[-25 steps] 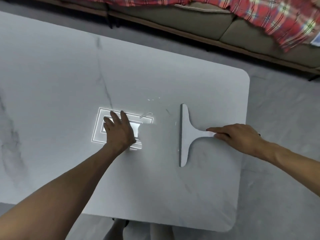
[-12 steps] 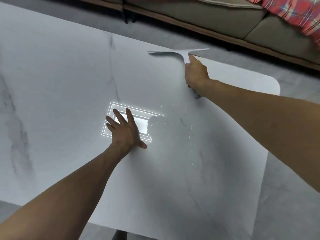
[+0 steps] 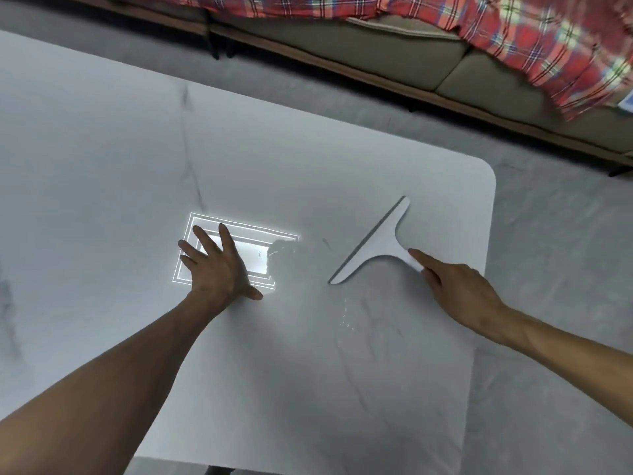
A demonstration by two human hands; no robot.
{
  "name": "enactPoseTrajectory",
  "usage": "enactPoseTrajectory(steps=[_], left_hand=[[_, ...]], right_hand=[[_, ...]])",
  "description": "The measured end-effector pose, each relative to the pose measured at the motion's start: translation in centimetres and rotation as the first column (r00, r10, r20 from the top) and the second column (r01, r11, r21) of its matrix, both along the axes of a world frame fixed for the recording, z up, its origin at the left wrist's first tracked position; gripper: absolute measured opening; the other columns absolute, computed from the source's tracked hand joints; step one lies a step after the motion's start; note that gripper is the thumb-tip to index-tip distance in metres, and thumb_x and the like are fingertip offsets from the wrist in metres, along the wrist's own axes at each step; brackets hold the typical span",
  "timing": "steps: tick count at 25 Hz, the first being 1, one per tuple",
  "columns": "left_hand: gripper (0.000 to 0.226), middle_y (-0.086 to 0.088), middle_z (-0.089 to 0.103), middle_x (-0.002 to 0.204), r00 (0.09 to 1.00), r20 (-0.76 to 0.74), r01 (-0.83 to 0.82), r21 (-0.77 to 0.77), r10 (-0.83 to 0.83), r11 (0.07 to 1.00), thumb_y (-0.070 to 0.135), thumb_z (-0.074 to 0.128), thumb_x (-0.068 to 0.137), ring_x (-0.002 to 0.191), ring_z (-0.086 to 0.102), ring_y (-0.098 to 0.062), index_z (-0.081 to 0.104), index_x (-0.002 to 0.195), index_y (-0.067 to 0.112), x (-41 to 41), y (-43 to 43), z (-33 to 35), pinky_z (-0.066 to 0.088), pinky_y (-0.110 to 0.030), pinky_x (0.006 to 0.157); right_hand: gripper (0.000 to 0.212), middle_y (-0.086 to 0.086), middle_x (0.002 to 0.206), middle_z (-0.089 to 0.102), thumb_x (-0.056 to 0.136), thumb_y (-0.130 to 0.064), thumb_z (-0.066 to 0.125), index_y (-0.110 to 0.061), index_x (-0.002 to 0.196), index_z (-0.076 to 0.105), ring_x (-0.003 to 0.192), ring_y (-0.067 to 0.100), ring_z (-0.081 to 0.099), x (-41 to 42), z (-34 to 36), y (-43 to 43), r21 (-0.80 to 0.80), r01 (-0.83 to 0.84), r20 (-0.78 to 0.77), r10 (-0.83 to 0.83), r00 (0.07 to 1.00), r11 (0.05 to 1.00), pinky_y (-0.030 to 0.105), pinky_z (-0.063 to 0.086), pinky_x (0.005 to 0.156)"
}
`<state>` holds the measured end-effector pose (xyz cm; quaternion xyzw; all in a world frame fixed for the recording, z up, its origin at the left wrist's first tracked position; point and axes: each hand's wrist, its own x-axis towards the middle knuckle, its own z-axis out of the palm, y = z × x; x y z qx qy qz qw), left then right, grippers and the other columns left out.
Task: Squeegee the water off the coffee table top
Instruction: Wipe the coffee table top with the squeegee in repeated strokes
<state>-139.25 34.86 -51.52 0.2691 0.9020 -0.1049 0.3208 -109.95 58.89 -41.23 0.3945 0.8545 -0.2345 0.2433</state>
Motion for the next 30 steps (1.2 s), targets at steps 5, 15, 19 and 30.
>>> enactPoseTrajectory(steps=[5,15,19,30], left_hand=[[0.154,-0.036,-0.012,0.154,0.999,0.039,0.0,0.021,-0.001,1.0,0.065,0.085,0.045,0.136,-0.002,-0.066,-0.012,0.151,0.009,0.0,-0.4,1.0,0.016,-0.063,0.115],[0.036,-0.023,0.049,0.13,0.975,0.108,-0.22,0.367,0.194,0.904,0.003,0.044,0.095,0.119,0.051,-0.037,0.043,0.13,-0.004,-1.4,-5.6,4.8,0.042,-0.043,0.101],[0.033,-0.025,0.056,0.12,0.975,0.067,-0.22,0.467,0.214,0.857,0.008,0.031,0.098,0.112,0.054,-0.038,0.05,0.119,-0.009,-0.2,-5.6,5.6,0.04,-0.038,0.101],[0.076,-0.036,0.022,0.147,0.973,0.029,0.224,0.148,-0.231,0.963,0.024,0.036,0.079,0.135,0.018,-0.059,0.014,0.146,-0.001,5.5,1.0,-1.7,0.026,-0.058,0.108]], right_hand=[[0.042,0.006,0.111,0.065,0.102,-0.034,0.032,-0.036,0.144,0.037,0.098,0.026,0.058,-5.0,1.3,2.8,-0.053,0.173,-0.163,-0.179,0.97,0.984,0.035,0.044,0.086],[0.05,0.018,0.122,0.06,0.096,-0.013,0.033,-0.027,0.145,0.033,0.108,0.04,0.054,-22.1,-3.6,-4.7,-0.06,0.193,-0.263,-0.202,0.944,0.979,0.039,0.043,0.082],[0.048,0.014,0.115,0.066,0.099,-0.025,0.038,-0.043,0.144,0.033,0.102,0.036,0.061,-14.5,-4.0,-8.2,-0.05,-0.236,-0.243,0.217,0.945,0.97,0.038,0.046,0.085],[0.043,-0.008,0.124,0.064,0.102,-0.038,0.03,-0.054,0.142,0.027,0.107,0.023,0.062,1.9,0.8,2.9,0.072,-0.283,0.025,0.282,0.959,0.956,0.028,0.041,0.075]])
